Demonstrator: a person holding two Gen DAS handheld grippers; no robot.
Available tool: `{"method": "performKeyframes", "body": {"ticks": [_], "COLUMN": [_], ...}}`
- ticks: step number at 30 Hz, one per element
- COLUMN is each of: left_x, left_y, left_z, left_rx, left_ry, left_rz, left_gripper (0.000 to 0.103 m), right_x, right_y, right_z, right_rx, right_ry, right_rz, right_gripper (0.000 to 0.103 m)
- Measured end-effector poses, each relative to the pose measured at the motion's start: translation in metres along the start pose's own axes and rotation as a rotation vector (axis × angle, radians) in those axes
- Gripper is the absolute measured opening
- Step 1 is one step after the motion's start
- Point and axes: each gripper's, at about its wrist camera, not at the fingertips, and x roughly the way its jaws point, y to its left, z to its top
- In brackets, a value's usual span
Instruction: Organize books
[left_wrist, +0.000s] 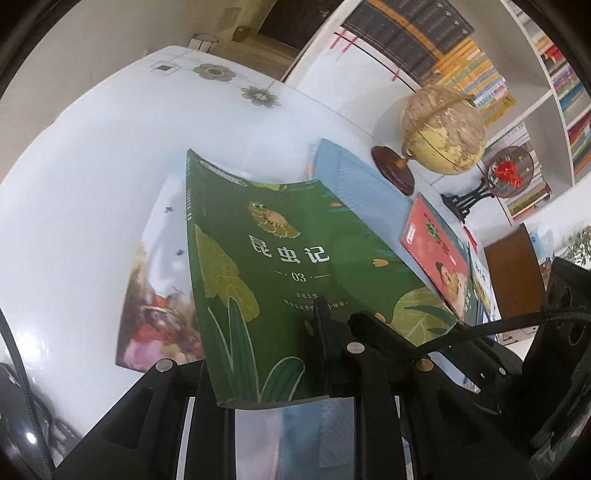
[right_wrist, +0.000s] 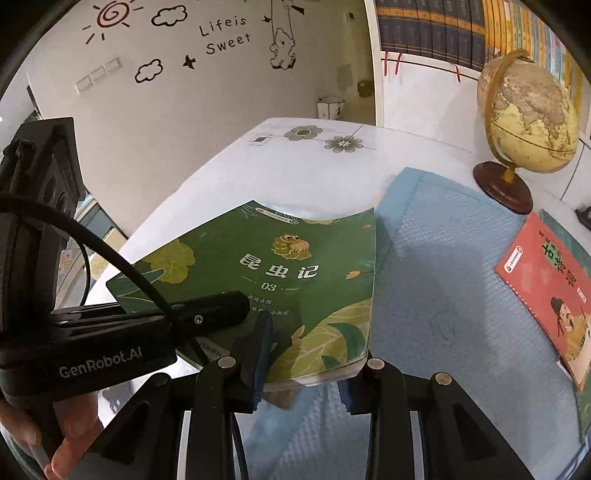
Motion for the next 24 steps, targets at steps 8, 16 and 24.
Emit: {"method": "performKeyframes", "body": {"ticks": [8,16,24], "left_x": [0.010,0.015,0.006], "left_y": [0.041,0.074,0.094], "left_z": [-0.001,-0.010,-0.017], "left_rx": [-0.102,-0.210,-0.256], "left_ry": [0.060,0.062,0.034], "left_rz": [0.028,0.046,0.178], "left_gripper": [0.032,0.035,0.033], "right_x": [0.024,0.049,0.055], "right_y": [0.007,0.010,0.016], "right_z": [-0.007,-0.011,-0.021], "right_rx": [0.062,0.063,0.004], "right_ry": [0.077,0.166,0.228], "right_rz": [0.010,0.046,0.078], "right_gripper": [0.030,0.030,0.037]}}
